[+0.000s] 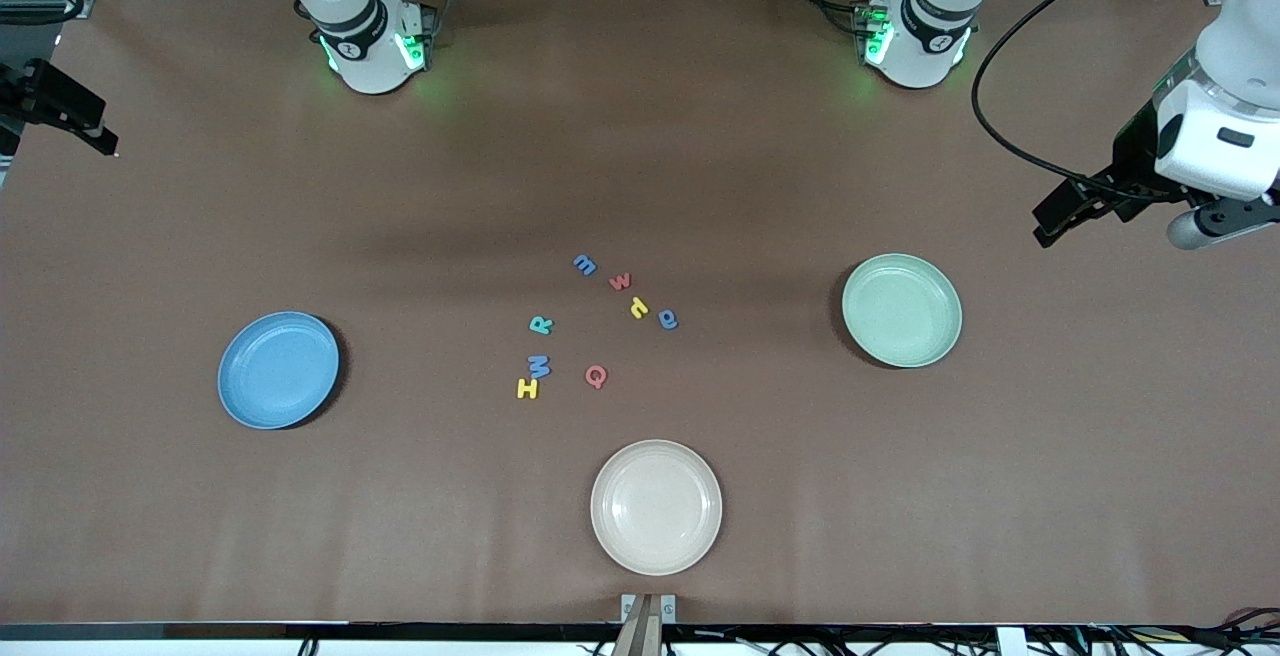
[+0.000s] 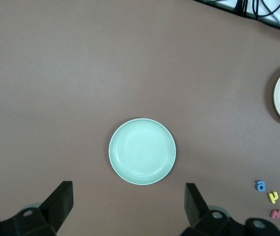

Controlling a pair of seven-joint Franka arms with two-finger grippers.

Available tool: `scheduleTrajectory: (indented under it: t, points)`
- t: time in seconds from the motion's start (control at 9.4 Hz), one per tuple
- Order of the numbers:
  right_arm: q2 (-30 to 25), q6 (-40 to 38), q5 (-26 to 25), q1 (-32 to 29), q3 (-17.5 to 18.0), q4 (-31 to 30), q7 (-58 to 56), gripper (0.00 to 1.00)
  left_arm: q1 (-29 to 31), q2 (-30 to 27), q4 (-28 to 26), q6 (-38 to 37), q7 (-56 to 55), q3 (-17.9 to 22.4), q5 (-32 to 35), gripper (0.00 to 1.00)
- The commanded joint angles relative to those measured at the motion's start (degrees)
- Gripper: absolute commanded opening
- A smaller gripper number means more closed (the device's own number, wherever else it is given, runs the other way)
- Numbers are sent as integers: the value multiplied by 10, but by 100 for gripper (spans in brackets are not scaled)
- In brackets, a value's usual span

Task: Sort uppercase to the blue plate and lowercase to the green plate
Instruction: 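Move the left gripper over the green plate toward the letters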

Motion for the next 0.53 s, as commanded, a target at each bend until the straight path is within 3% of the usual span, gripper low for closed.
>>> scheduleTrajectory:
  t: [0.0, 0.43]
  points:
    - [15, -8, -5, 0, 4, 11, -5, 100, -10, 37, 10, -6, -13, -25, 9, 100]
    - [22, -17, -4, -7, 4, 9, -6, 100, -59, 122, 10, 58, -16, -41, -4, 100]
